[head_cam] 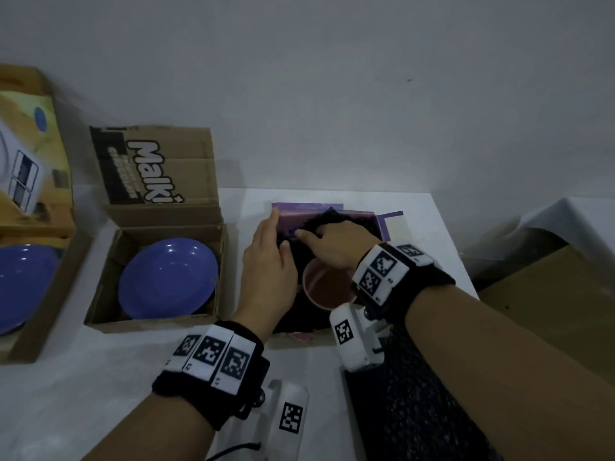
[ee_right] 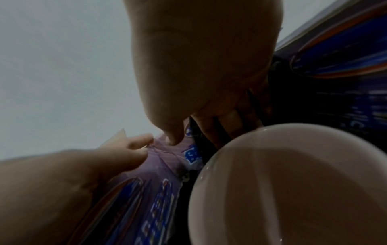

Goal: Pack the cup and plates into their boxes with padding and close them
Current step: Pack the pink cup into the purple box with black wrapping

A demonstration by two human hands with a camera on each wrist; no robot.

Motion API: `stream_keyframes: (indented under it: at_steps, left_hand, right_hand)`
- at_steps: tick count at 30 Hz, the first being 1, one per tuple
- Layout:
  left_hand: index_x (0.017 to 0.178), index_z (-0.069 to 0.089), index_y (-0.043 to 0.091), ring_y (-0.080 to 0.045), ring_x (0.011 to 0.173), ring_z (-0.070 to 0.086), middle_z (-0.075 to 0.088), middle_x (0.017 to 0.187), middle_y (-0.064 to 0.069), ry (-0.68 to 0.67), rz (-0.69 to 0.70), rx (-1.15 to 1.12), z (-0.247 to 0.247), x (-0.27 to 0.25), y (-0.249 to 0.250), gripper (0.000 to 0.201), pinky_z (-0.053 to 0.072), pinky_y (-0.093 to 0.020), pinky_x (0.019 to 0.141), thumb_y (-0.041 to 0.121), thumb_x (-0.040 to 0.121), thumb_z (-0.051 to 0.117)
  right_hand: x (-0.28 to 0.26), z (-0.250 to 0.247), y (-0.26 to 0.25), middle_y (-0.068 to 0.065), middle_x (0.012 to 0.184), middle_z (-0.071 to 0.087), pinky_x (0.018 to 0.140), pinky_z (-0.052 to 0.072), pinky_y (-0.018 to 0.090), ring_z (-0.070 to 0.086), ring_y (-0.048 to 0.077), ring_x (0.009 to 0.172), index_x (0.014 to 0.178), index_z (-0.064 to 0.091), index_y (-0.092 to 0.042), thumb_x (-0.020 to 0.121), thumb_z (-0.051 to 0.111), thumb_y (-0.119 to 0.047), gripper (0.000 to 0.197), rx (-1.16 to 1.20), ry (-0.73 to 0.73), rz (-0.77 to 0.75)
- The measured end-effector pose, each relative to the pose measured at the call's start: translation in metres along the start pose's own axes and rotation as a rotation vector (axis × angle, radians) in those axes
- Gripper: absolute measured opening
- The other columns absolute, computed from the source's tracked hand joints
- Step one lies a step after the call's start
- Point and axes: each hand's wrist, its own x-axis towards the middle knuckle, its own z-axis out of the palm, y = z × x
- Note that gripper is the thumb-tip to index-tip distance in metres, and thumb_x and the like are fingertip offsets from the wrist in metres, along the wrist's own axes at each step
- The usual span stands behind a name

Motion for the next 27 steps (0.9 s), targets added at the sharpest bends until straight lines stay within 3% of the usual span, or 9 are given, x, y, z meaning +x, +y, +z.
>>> stream_keyframes:
  at_steps: [4,9,11,14,16,18,22,25,27]
  left_hand:
    - [0.147,0.026,0.023,-0.016,0.133,0.034,0.035,0.148,0.003,-0.006,-0.005,-0.009,-0.001,0.0,0.0,0.052,0.024,-0.022,0.105,0.012,0.098,0.037]
    - [0.147,0.025,0.024,-0.003,0.123,0.031,0.036,0.145,0.007,-0.026,-0.004,-0.023,-0.003,-0.002,0.003,0.054,0.023,-0.019,0.101,0.008,0.097,0.037]
    - [0.146,0.026,0.024,-0.007,0.125,0.034,0.037,0.145,0.006,-0.021,-0.003,-0.019,-0.004,-0.002,0.003,0.054,0.023,-0.02,0.101,0.007,0.096,0.037]
    - [0.146,0.028,0.021,-0.013,0.128,0.036,0.038,0.145,0.004,-0.014,0.003,-0.014,-0.005,-0.003,0.003,0.054,0.023,-0.019,0.101,0.005,0.095,0.038]
    - [0.146,0.028,0.02,-0.014,0.129,0.036,0.038,0.146,0.003,-0.006,-0.001,-0.017,-0.004,-0.003,0.004,0.054,0.023,-0.019,0.101,0.004,0.095,0.038]
    - [0.146,0.027,0.021,-0.013,0.128,0.036,0.037,0.146,0.003,-0.006,-0.021,-0.028,-0.003,-0.003,0.005,0.055,0.023,-0.019,0.1,0.004,0.096,0.037]
    - [0.147,0.026,0.022,-0.005,0.121,0.034,0.038,0.145,0.004,-0.015,-0.026,-0.046,-0.004,-0.003,0.006,0.054,0.025,-0.019,0.1,0.005,0.096,0.037]
    - [0.146,0.027,0.024,-0.007,0.123,0.037,0.04,0.143,0.005,-0.019,-0.022,-0.051,-0.004,-0.003,0.005,0.054,0.026,-0.02,0.1,0.005,0.096,0.037]
    - [0.146,0.028,0.023,-0.01,0.124,0.039,0.041,0.143,0.004,-0.013,-0.018,-0.048,-0.004,-0.002,0.004,0.056,0.027,-0.021,0.101,0.004,0.095,0.037]
  right_hand:
    - [-0.001,0.017,-0.002,0.008,0.099,0.068,0.082,0.046,0.034,0.061,0.023,0.088,0.099,0.068,-0.012,0.093,0.021,-0.063,0.07,-0.063,-0.034,-0.032]
    - [0.006,0.014,-0.002,0.009,0.135,0.054,0.102,0.034,0.033,0.05,0.026,0.121,0.129,0.056,-0.018,0.096,0.026,-0.058,0.06,0.124,-0.211,0.004]
    - [0.005,0.009,0.0,0.008,0.137,0.052,0.104,0.033,0.033,0.048,0.025,0.123,0.131,0.055,-0.019,0.097,0.036,-0.051,0.051,0.082,-0.253,-0.029]
    - [-0.002,-0.007,0.005,0.004,0.115,0.065,0.088,0.046,0.033,0.058,0.024,0.106,0.112,0.067,-0.02,0.091,0.053,-0.04,0.032,-0.087,-0.003,-0.118]
    - [-0.008,-0.017,0.009,0.003,0.105,0.067,0.077,0.045,0.031,0.06,0.023,0.096,0.102,0.069,-0.021,0.091,0.052,-0.042,0.029,-0.138,0.187,-0.117]
    - [-0.01,-0.02,0.011,0.004,0.107,0.066,0.077,0.041,0.029,0.058,0.023,0.096,0.104,0.068,-0.019,0.094,0.045,-0.049,0.039,-0.177,0.081,-0.064]
    - [-0.002,0.0,0.011,0.014,0.133,0.054,0.102,0.034,0.033,0.049,0.027,0.122,0.124,0.059,-0.008,0.099,0.025,-0.051,0.06,-0.04,-0.259,0.05]
    - [0.001,0.001,0.007,0.014,0.134,0.053,0.104,0.032,0.033,0.048,0.027,0.123,0.125,0.058,-0.005,0.1,0.028,-0.046,0.056,-0.03,-0.297,0.059]
    - [-0.001,-0.01,0.008,0.01,0.125,0.06,0.098,0.041,0.032,0.055,0.025,0.113,0.12,0.061,-0.01,0.096,0.043,-0.045,0.046,-0.077,-0.236,0.016]
